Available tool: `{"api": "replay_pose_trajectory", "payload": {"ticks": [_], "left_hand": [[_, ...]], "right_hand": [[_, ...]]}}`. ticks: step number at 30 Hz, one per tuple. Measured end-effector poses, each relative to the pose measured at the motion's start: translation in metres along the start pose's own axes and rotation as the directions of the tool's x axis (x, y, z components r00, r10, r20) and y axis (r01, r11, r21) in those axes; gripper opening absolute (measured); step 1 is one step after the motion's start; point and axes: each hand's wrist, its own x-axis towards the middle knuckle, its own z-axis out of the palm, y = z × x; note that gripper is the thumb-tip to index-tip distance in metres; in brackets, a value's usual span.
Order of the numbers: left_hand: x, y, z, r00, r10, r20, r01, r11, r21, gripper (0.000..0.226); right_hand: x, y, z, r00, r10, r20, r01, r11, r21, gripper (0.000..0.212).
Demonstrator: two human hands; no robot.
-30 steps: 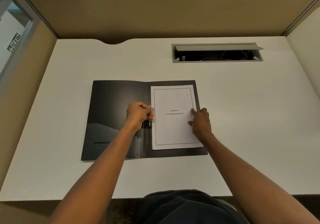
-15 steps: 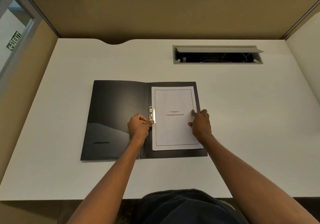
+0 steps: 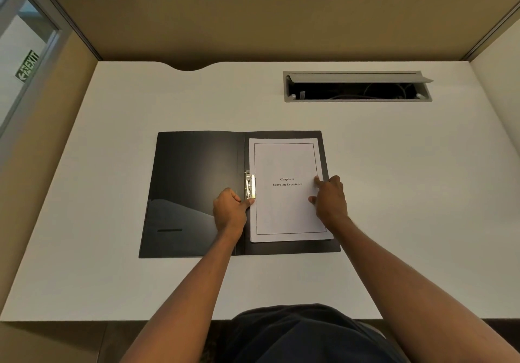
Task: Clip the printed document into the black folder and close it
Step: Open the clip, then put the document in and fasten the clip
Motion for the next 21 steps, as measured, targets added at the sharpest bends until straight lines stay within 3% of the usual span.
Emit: {"api": "replay_pose_trajectory", "payload": {"ticks": [21], "left_hand": [[0.013, -0.003, -0.01, 0.992, 0.003, 0.127, -0.003, 1.0, -0.003, 0.028]], "right_hand": [[-0.006, 0.003, -0.004, 0.999, -0.03, 0.024, 0.029, 0.999, 0.03, 0.064]]}}
